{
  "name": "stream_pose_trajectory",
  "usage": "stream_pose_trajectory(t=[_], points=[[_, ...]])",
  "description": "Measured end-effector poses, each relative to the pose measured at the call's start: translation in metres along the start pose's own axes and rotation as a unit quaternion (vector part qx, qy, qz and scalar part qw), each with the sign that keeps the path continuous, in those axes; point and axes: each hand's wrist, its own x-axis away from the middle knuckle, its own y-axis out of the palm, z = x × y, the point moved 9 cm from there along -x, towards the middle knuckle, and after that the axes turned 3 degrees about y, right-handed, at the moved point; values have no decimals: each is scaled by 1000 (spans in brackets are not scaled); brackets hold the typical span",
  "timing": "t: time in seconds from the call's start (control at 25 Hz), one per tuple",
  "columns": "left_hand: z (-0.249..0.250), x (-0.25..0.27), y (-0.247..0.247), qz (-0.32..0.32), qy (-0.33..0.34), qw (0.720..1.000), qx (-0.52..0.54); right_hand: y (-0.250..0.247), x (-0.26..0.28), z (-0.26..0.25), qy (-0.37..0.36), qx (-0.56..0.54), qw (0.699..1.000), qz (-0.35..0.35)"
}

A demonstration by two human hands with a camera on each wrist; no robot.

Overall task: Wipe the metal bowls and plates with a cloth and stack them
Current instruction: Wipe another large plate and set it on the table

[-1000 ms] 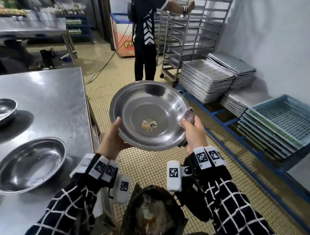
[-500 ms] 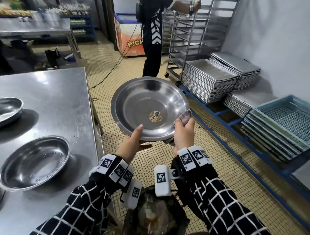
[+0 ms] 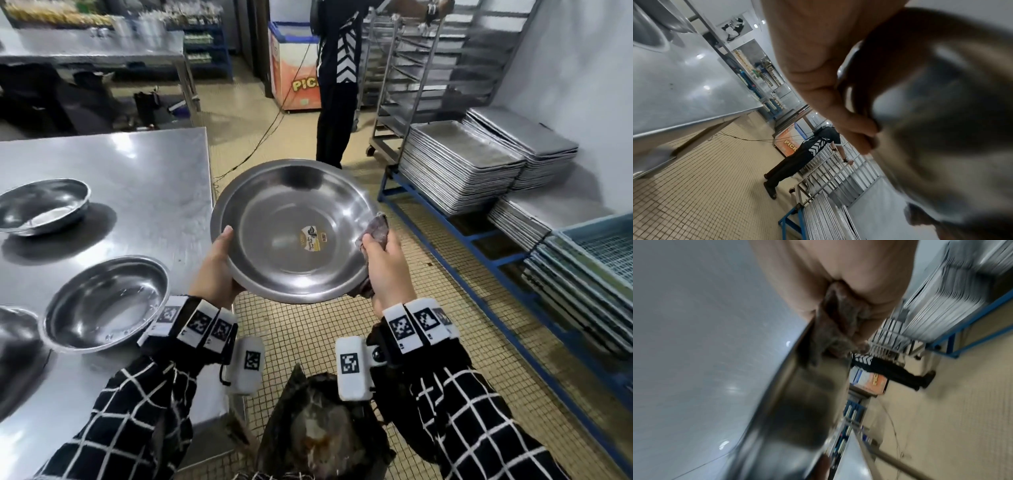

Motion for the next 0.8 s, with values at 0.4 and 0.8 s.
stream_pose_trajectory(t=[0.4, 0.8], points=[[61, -29, -156, 193, 35, 962, -190, 188, -26, -7, 17, 59, 993, -98], [96, -157, -338, 143, -135, 916, -348, 399, -107, 18, 66, 205, 960, -179]])
